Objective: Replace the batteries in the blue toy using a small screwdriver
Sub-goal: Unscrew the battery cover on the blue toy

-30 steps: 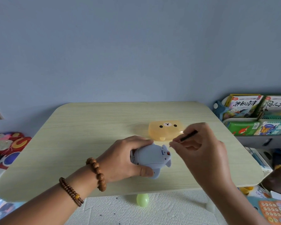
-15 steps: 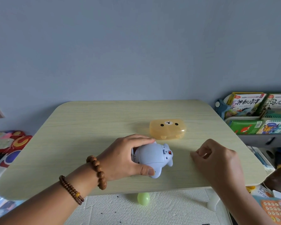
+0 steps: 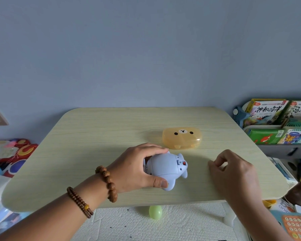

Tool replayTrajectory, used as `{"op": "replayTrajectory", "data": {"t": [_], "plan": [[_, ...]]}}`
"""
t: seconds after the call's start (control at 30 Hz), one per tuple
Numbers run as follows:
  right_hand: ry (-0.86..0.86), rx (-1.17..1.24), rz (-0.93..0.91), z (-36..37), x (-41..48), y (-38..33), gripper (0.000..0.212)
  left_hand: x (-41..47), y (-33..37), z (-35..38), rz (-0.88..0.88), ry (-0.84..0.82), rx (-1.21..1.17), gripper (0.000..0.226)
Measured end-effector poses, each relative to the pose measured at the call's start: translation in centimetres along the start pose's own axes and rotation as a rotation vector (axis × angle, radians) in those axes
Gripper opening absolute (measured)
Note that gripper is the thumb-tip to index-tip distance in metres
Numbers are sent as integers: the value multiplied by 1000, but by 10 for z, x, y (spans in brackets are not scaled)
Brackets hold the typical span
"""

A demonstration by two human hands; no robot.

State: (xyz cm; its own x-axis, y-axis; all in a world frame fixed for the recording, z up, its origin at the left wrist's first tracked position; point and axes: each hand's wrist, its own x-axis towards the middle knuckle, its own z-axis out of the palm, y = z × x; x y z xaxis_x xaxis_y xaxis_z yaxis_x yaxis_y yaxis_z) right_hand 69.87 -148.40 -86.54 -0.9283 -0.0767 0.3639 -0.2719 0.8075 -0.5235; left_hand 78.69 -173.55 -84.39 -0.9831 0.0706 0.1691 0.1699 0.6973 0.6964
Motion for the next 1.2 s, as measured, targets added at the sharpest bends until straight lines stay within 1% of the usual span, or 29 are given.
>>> {"op": "replayTrajectory", "data": {"t": [0.07, 0.13, 0.17, 0.2, 0.23, 0.3, 0.33, 0.37, 0.43, 0.53, 0.6, 0.67, 0.73, 0.8, 0.97, 1.07, 1.2], "plan": [[-12, -25, -56, -5, 1, -2, 26, 0, 0, 0, 0, 0, 4, 83], [17, -47, -168, -14, 0, -7, 26, 0, 0, 0, -8, -2, 5, 84], [30, -28, -241, -20, 0, -12, 23, 0, 0, 0, -15, -4, 0, 85], [3, 30, -314, -26, -2, -19, 20, 0, 0, 0, -21, -6, -9, 86], [-80, 118, -366, -29, -3, -26, 25, 0, 0, 0, -29, -8, -20, 86], [-352, 276, -394, -28, -7, -38, 56, 0, 1, -1, -38, -11, -39, 86], [-465, 301, -394, -24, -8, -42, 69, 1, 1, -1, -37, -14, -37, 86], [-537, 305, -390, -19, -9, -43, 78, 1, 2, -2, -33, -19, -25, 87], [-590, 305, -382, -11, -7, -44, 82, 1, 3, -3, -27, -27, 3, 88], [-606, 362, -364, -7, -3, -41, 75, 1, 5, -5, -41, -38, 32, 90], [-607, 403, -351, -6, -1, -40, 70, 1, 9, -6, -60, -47, 59, 88], [-609, 448, -345, -6, -1, -41, 63, 3, 18, -6, -95, -25, 58, 76], [-611, 475, -348, -7, -1, -43, 60, 6, 31, -3, -152, 30, 90, 61], [-604, 478, -353, -9, -2, -45, 59, 10, 45, 6, -205, 80, 176, 48], [-587, 497, -407, -10, -3, -47, 59, 19, 60, 28, -256, 202, 324, 35], [-561, 488, -429, -8, -2, -45, 62, 23, 63, 35, -273, 224, 350, 31], [-545, 475, -464, -6, 0, -44, 61, 27, 67, 33, -296, 217, 316, 29]]}}
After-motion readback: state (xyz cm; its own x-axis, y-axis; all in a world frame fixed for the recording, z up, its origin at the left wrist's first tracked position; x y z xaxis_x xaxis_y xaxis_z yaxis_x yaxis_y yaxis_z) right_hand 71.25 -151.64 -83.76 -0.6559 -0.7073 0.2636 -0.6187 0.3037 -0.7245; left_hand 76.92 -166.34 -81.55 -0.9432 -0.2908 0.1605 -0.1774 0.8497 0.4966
